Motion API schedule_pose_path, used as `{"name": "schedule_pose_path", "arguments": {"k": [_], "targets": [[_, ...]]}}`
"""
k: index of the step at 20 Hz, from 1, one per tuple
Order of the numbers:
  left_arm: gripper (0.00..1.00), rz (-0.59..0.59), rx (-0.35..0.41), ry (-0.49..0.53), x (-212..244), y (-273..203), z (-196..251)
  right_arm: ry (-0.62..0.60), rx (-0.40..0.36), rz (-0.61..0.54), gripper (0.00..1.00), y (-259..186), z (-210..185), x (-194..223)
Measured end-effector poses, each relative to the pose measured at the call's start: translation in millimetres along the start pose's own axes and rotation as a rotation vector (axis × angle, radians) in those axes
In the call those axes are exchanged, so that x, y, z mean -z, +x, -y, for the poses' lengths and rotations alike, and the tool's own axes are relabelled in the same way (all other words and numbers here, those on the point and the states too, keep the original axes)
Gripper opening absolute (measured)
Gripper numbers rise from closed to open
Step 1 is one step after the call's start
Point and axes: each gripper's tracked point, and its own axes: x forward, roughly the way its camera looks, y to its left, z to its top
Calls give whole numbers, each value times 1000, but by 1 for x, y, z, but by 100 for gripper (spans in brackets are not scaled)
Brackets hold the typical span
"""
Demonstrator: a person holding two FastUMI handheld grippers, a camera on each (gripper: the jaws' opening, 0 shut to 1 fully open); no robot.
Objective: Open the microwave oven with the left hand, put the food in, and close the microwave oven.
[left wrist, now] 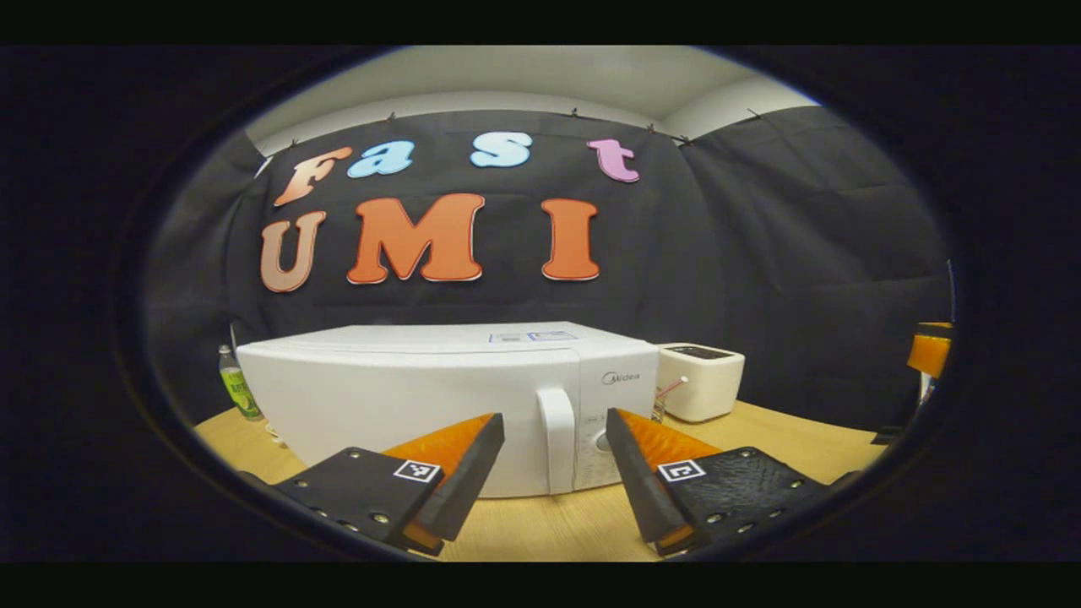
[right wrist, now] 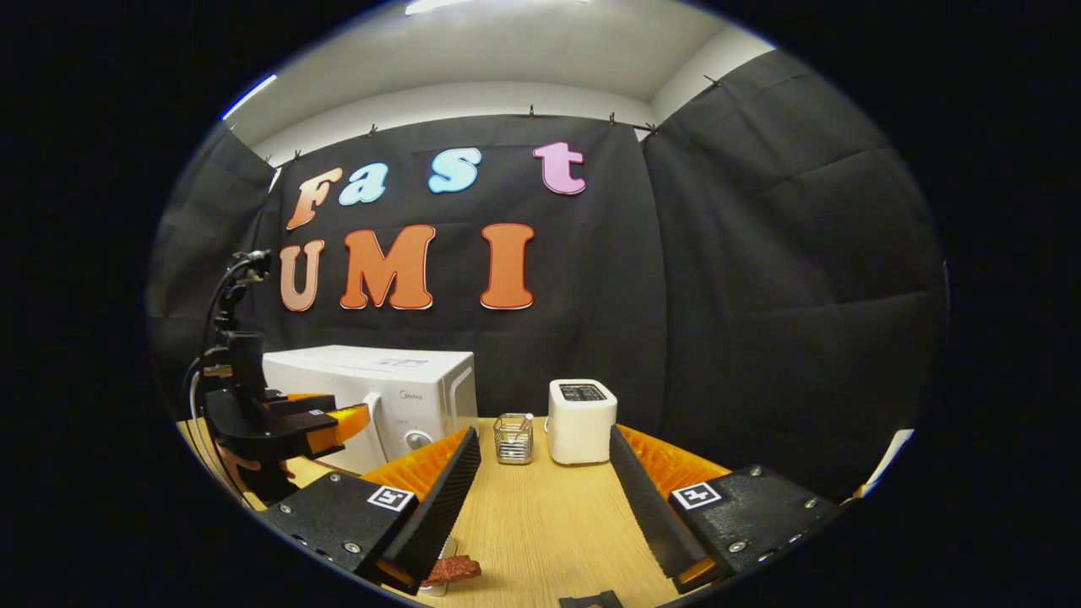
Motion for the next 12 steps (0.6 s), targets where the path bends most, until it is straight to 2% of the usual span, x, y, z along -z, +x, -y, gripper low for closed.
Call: {"name": "schedule_pose_path", "arguments": {"k": [2, 4, 9, 12], "targets": [[71, -45, 14, -29, 21, 18, 11, 9, 11, -25, 95, 3, 8, 12], [57, -72, -14, -17, 37, 30, 9, 17, 16, -44, 95, 4, 11, 22], [24, -55, -93, -29, 42, 40, 2, 22, 22, -81, 95, 11, 16, 43], [22, -55, -104, -19, 40, 40, 4, 30, 21, -99, 95, 13, 17, 51]]}}
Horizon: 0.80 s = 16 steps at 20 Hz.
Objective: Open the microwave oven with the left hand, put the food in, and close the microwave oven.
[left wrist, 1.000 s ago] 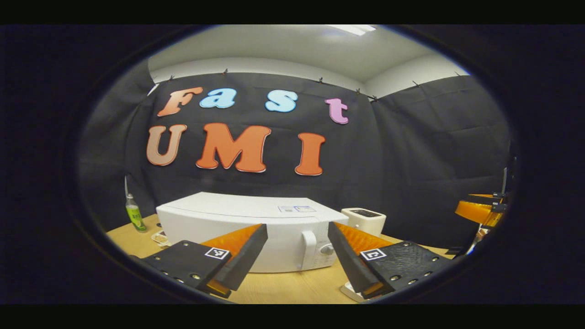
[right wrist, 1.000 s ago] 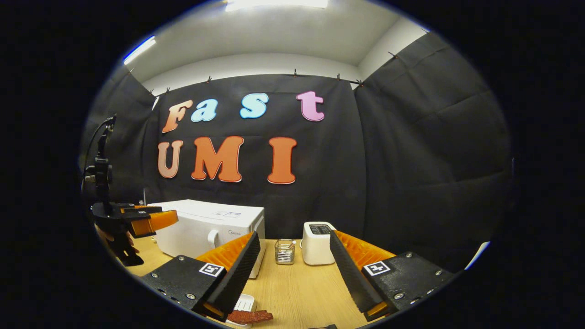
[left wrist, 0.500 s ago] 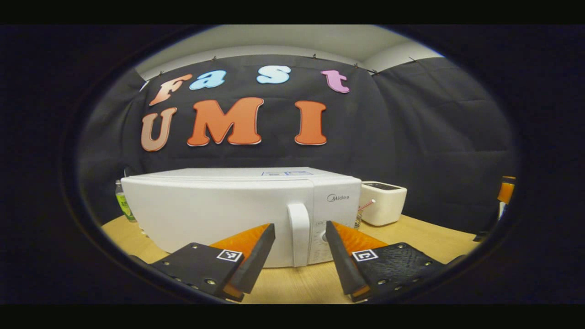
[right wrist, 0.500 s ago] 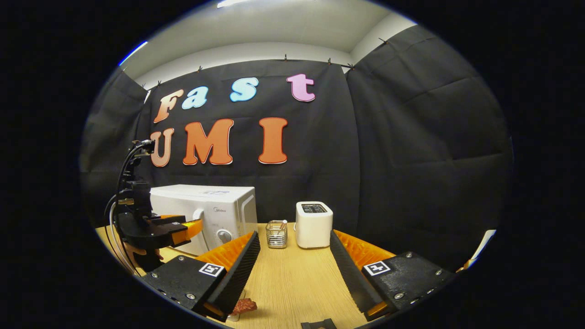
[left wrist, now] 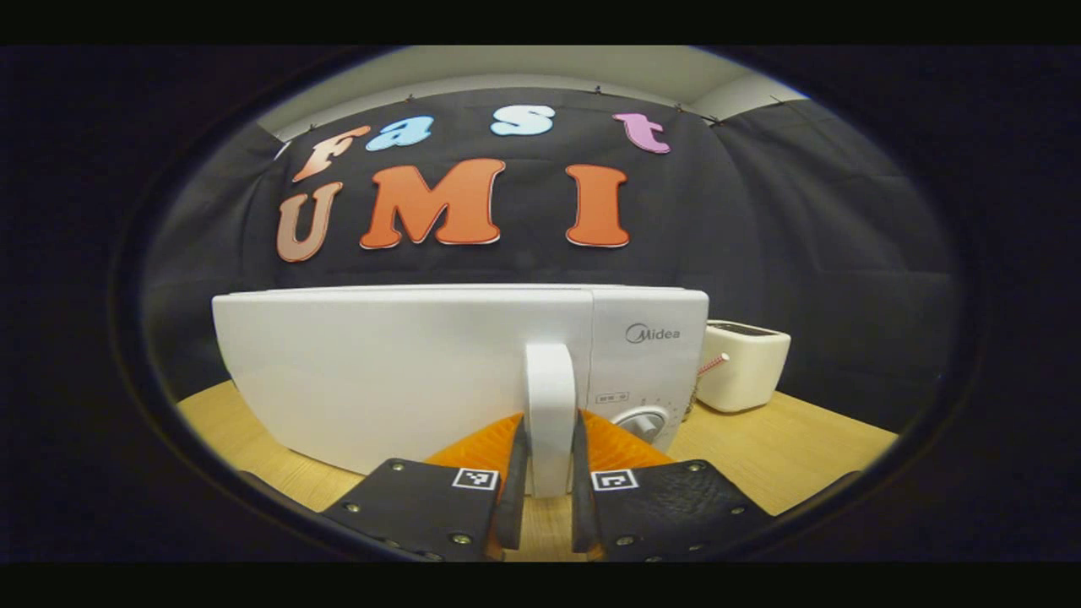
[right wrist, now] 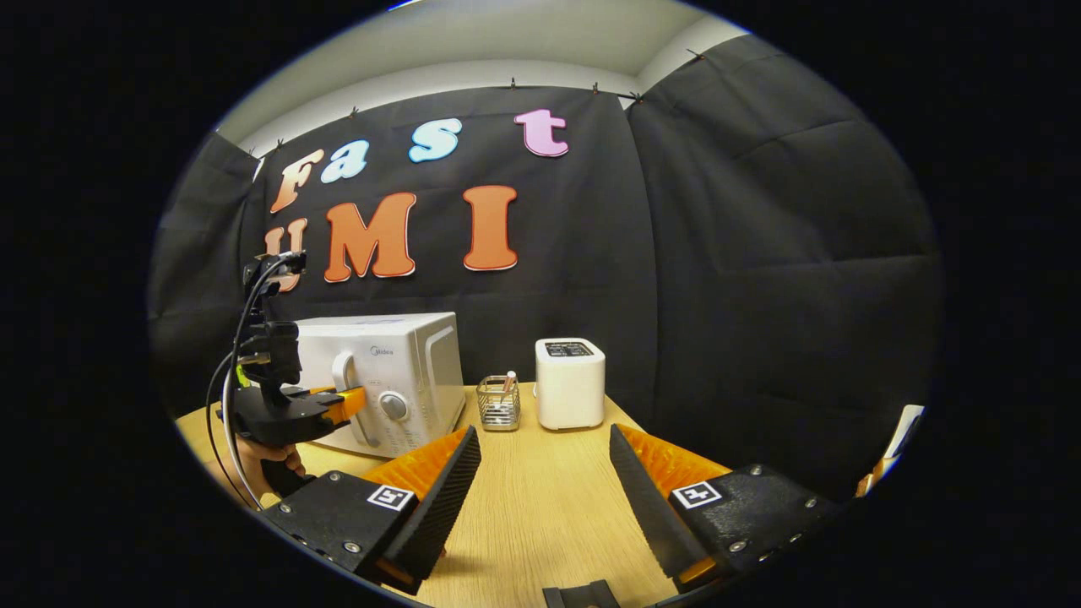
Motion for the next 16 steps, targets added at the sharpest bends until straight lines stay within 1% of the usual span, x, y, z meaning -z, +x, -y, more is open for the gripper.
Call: {"name": "schedule_pose_path", "arguments": {"k": [2, 4, 5, 7, 9, 11, 12, 14, 15, 16], "targets": [[19, -4, 8, -18, 1, -1, 1, 9, -4, -12, 95, 0, 0, 6], [14, -8, 8, -27, 1, -1, 3, 17, -3, -30, 95, 0, -1, 14], [14, -11, 0, -20, 1, -4, 2, 19, -1, -36, 95, -1, -1, 15], [11, -12, -10, -3, 1, -4, 1, 22, -1, -43, 95, -3, -1, 18], [17, -11, 3, -37, 2, -6, 2, 26, -1, -49, 95, -4, -1, 21], [17, -29, 13, -49, 7, -9, 3, 26, -4, -60, 95, -5, -3, 26], [14, -21, 17, -34, 4, -10, 4, 19, -12, -73, 95, -5, -4, 31], [13, -11, 32, -21, 4, -14, 4, 4, -16, -93, 95, -5, -5, 40], [16, -10, 40, -35, 5, -16, 3, 1, -12, -105, 95, -4, -4, 44], [13, -7, 41, -59, 5, -16, 3, -2, -10, -118, 95, -3, -4, 48]]}}
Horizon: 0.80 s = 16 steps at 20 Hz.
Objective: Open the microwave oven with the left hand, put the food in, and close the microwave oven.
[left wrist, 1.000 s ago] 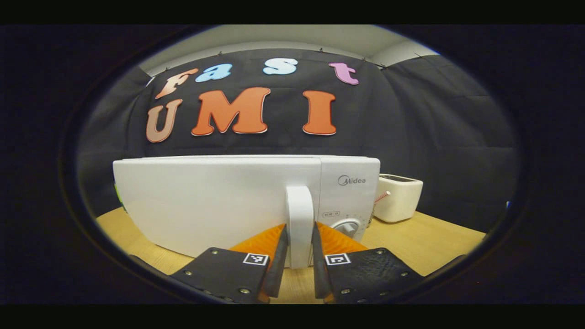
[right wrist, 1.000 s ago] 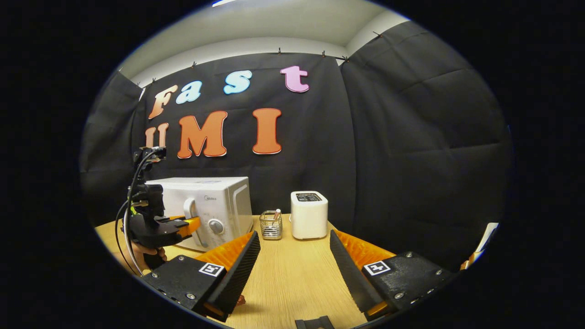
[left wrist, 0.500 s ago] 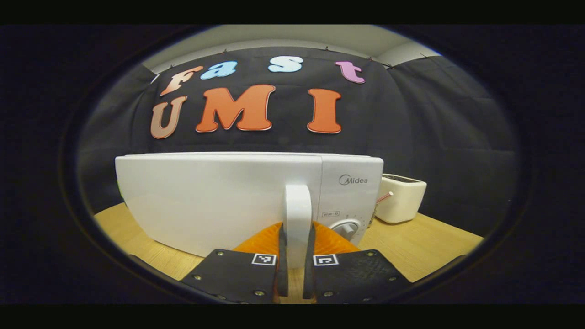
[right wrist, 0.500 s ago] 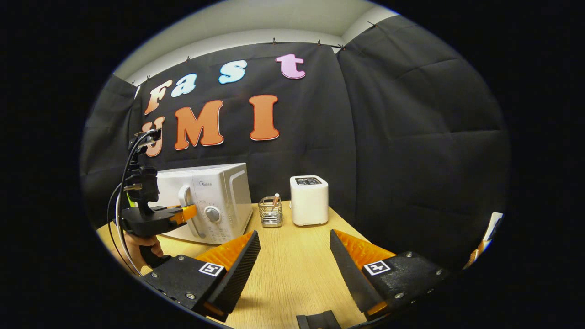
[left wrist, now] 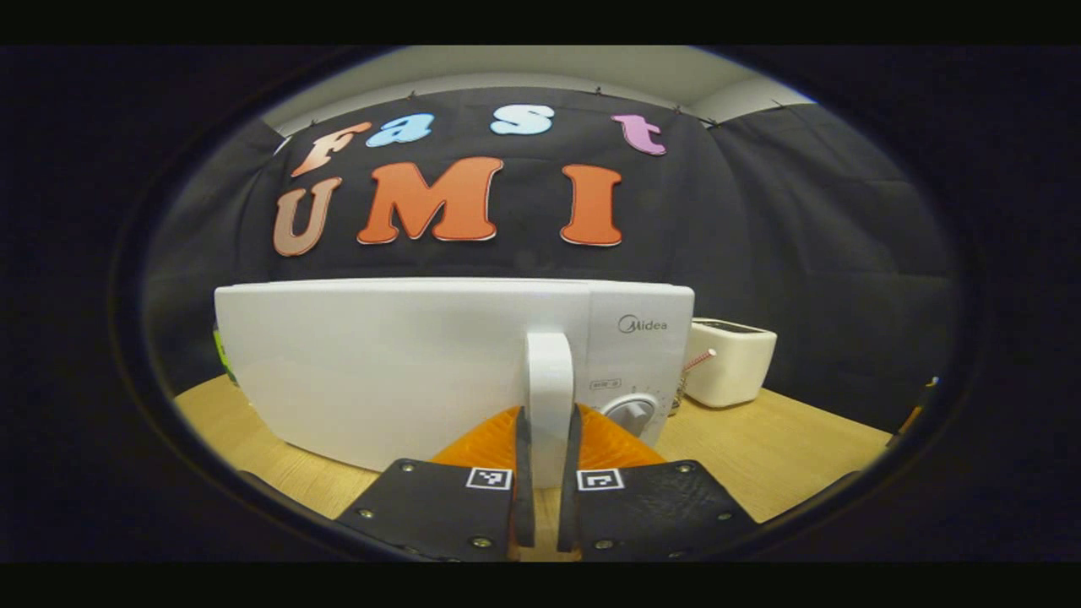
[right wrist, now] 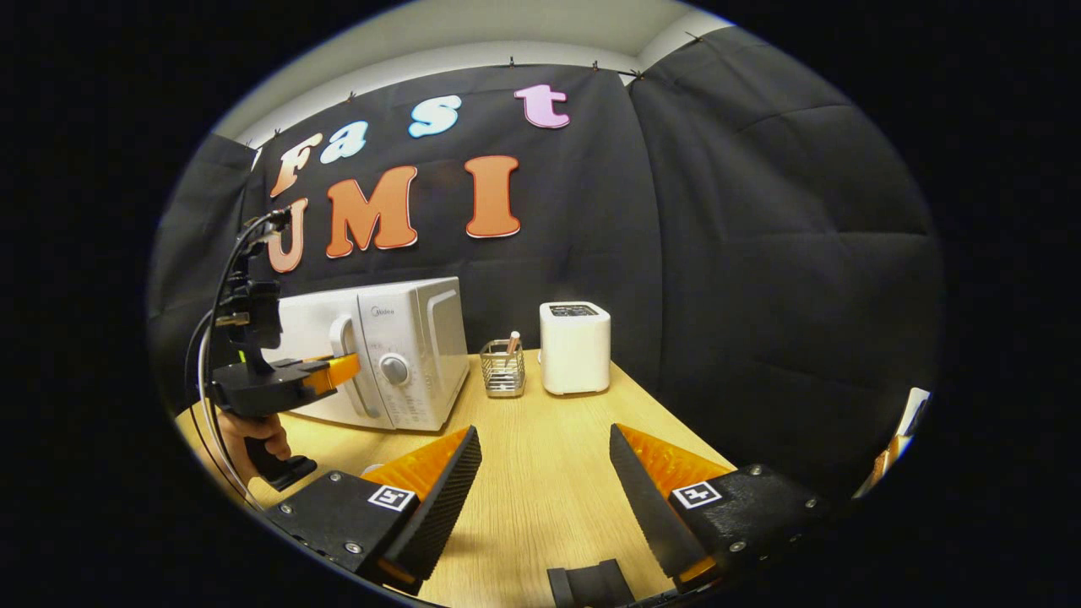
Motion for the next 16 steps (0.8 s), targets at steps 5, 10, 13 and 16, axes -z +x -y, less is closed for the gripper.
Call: {"name": "schedule_pose_path", "arguments": {"k": [5, 10, 13, 16], "targets": [[11, 27, -11, -46, -2, -2, 0, -19, 4, -24, 95, 1, 0, 9], [10, 68, 9, -11, -6, -24, 1, -16, 11, -41, 95, 6, 4, 15], [7, 49, 35, -23, 0, -44, 1, 6, -4, -58, 95, 9, -1, 20], [11, 58, 58, -2, 1, -73, -4, 11, -13, -65, 95, 8, -7, 22]]}}
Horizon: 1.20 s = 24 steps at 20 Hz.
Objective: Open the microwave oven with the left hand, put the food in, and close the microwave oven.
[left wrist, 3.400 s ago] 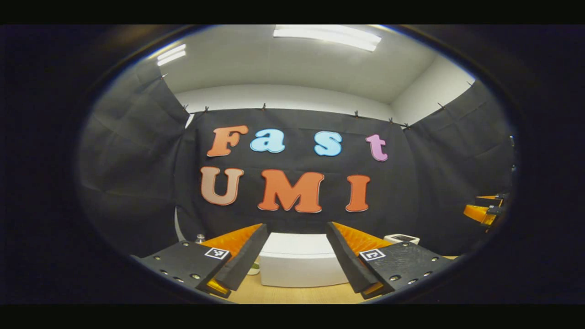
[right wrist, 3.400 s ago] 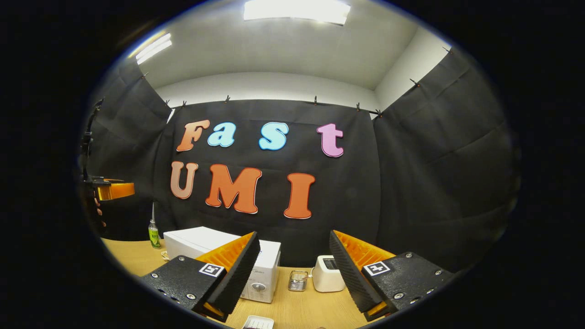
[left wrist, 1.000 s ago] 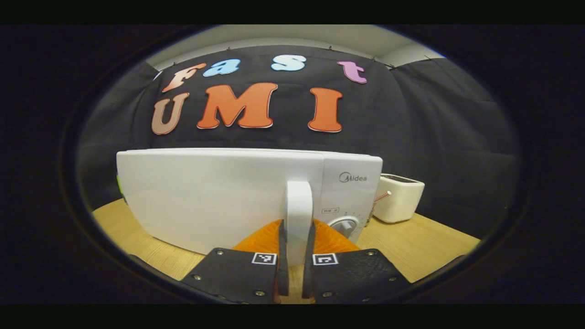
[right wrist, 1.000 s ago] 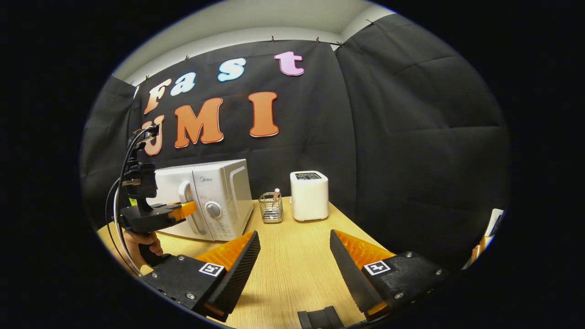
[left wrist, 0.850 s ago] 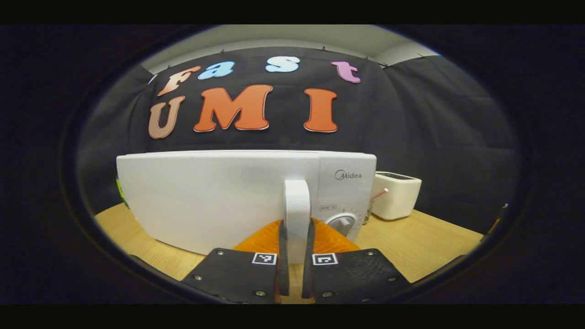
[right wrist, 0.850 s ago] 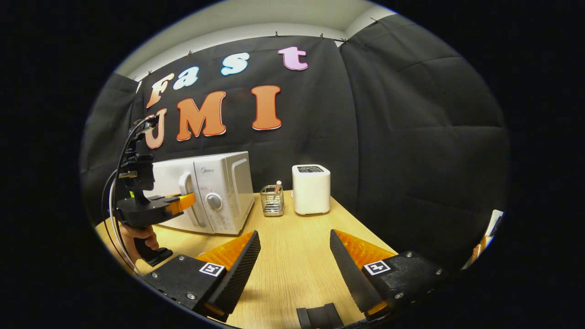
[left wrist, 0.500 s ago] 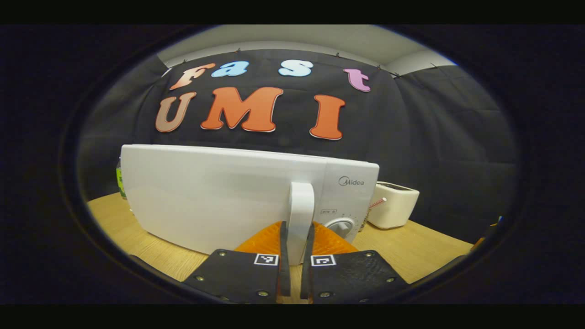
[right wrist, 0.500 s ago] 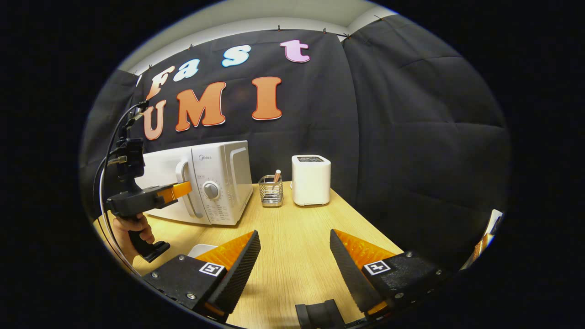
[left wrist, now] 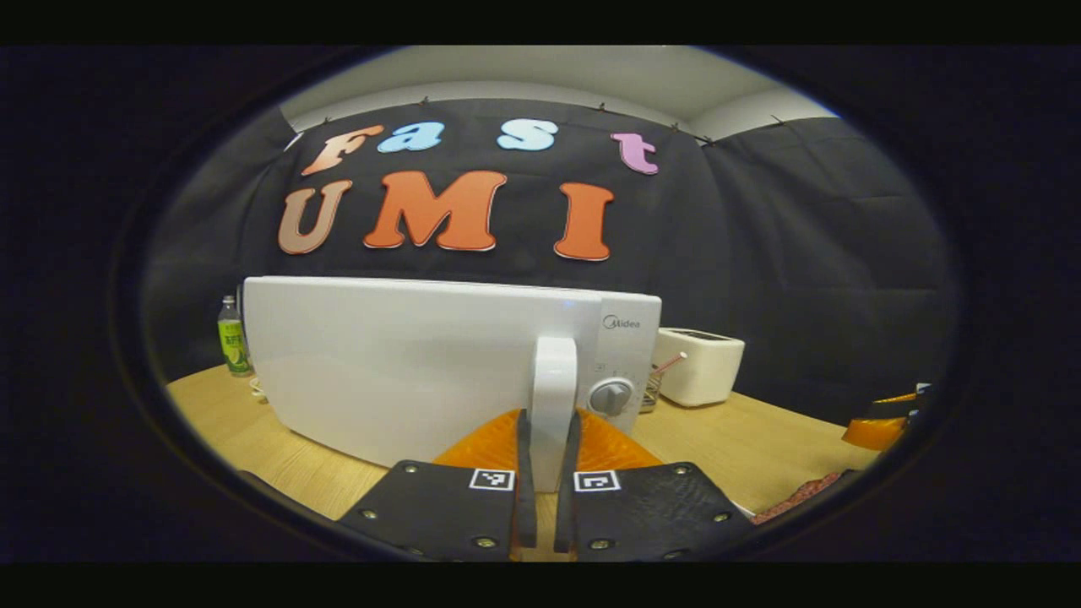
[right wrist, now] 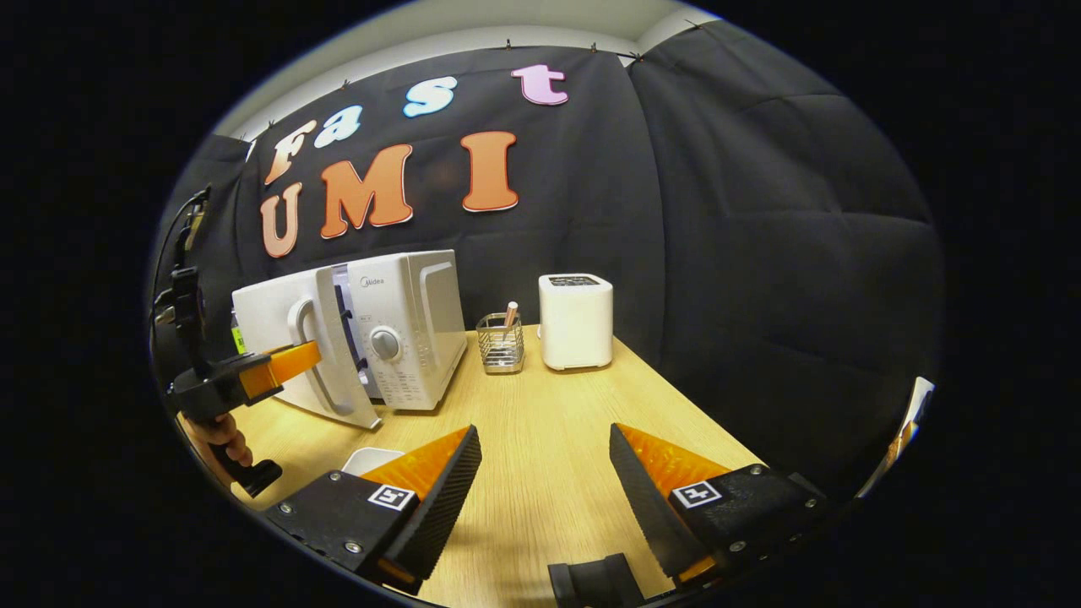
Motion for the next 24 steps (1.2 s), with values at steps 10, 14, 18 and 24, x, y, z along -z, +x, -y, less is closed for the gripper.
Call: {"name": "schedule_pose_path", "arguments": {"k": [10, 14, 18, 24], "targets": [[11, 48, 9, 41, 0, -124, -44, 9, -77, -40, 95, -10, -42, 12], [8, 72, -32, 43, -1, -170, -80, 8, -88, -72, 95, -13, -54, 23], [10, 83, -82, 68, -3, -205, -119, 5, -83, -106, 95, -14, -64, 34], [10, 93, -159, 89, -6, -245, -187, 25, -54, -152, 93, -12, -71, 47]]}}
